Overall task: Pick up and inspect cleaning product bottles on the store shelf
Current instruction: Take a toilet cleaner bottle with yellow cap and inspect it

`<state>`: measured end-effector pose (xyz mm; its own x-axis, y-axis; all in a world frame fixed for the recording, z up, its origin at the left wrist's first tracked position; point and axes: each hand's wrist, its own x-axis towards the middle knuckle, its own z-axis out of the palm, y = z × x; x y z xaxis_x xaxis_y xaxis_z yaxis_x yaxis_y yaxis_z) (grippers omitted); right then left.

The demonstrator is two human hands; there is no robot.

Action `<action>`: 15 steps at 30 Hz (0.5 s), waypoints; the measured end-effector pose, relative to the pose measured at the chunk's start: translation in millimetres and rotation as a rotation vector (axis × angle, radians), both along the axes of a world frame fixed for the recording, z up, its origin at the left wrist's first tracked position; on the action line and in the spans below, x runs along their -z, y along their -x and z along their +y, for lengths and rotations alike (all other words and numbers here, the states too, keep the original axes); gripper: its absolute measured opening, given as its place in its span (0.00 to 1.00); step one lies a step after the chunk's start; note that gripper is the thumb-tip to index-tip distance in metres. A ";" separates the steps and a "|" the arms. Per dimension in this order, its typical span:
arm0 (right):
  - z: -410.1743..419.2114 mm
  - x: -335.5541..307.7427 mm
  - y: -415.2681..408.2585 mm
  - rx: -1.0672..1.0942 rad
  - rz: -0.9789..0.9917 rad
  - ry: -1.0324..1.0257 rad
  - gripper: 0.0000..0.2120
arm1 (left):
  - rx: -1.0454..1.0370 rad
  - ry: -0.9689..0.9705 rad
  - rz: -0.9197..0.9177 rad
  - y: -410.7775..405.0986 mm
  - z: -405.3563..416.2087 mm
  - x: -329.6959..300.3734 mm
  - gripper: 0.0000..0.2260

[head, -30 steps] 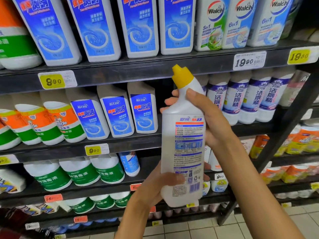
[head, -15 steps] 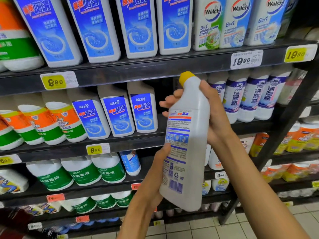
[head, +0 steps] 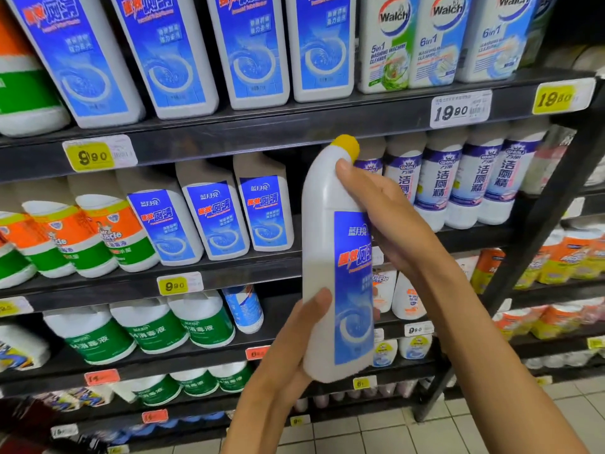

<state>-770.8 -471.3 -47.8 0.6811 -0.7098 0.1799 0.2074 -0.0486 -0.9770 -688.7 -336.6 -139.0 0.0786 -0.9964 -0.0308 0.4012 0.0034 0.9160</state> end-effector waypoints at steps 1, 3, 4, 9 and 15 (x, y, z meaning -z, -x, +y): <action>-2.2 1.3 0.8 -0.047 0.010 -0.042 0.26 | 0.040 0.000 0.054 -0.1 2.2 1.2 0.24; -6.4 4.4 0.5 -0.102 0.037 -0.129 0.30 | 0.065 0.006 0.104 2.4 1.8 2.2 0.23; -8.6 6.0 0.0 -0.101 0.061 -0.143 0.28 | 0.065 -0.015 0.127 3.5 0.2 2.8 0.24; -18.6 9.1 -0.7 0.039 0.170 -0.176 0.18 | 0.058 -0.063 0.097 -3.1 -9.6 3.9 0.23; -29.6 14.4 -7.9 0.134 0.191 0.070 0.17 | -0.052 -0.102 -0.296 -10.8 -32.7 13.7 0.24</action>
